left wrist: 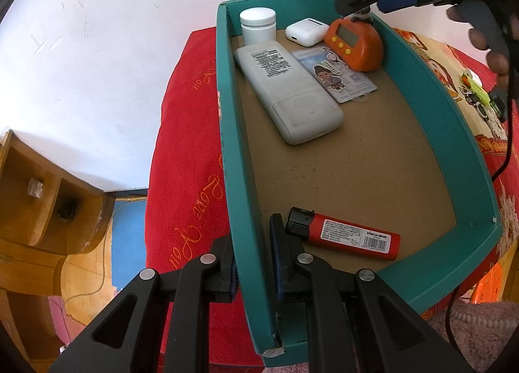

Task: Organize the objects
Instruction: 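Move the right tool to the green case with orange slider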

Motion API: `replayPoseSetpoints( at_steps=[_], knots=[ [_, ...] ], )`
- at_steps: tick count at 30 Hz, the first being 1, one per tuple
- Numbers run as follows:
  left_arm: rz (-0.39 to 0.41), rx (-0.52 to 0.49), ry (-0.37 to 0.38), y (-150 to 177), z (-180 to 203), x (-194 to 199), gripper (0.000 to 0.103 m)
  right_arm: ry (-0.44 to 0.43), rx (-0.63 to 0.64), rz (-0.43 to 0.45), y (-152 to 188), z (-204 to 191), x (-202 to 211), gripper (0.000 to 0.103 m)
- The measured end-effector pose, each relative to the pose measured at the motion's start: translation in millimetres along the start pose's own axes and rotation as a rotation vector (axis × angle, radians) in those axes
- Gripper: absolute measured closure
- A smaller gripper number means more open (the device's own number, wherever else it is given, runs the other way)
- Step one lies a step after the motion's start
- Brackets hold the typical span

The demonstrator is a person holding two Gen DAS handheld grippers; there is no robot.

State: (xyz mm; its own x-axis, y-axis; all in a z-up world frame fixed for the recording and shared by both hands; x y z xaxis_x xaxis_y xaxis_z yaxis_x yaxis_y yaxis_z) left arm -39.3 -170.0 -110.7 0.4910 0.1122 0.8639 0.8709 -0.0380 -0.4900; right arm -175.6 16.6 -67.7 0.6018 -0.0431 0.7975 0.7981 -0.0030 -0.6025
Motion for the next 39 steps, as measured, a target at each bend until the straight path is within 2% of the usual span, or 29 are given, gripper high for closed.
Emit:
replayPoseSetpoints(
  at_steps=[6, 8, 19, 25, 37, 39],
  knots=[
    [0.0, -0.003, 0.0, 2.7, -1.4, 1.1, 0.088, -0.036, -0.049, 0.027, 13.9, 12.9, 18.5, 0.044],
    [0.0, -0.002, 0.0, 2.2, -1.4, 0.8, 0.088, -0.055, -0.059, 0.032, -5.7, 5.2, 16.4, 0.044],
    [0.0, -0.003, 0.0, 2.5, -0.9, 1.6, 0.088, -0.095, -0.141, 0.063, 15.9, 31.3, 62.4, 0.044],
    [0.0, -0.001, -0.001, 1.9, -0.8, 1.1, 0.088, -0.046, -0.2, 0.052, 39.8, 64.0, 76.5, 0.044],
    [0.0, 0.0, -0.003, 1.9, -0.9, 0.0, 0.088, 0.11, -0.427, -0.037, 103.1, 156.6, 68.9, 0.044],
    [0.0, 0.0, -0.003, 1.8, -0.9, 0.0, 0.088, 0.131, -0.484, -0.041, 109.5, 170.2, 67.4, 0.04]
  ],
)
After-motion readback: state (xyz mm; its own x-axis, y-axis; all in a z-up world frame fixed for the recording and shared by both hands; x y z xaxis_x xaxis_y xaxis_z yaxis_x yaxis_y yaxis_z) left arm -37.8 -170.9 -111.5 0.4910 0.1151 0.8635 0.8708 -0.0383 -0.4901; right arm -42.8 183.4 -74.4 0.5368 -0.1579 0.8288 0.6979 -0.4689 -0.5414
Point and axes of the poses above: each gripper's, at about its wrist camera, not at the fingertips, and x roughly against the way its jaws point, z to its right, y to its underside, the point moved 2 cm from there along -x, roughly the way its jaws point, and after that the axes turned 7 degrees about z, right-handed, at the moved point
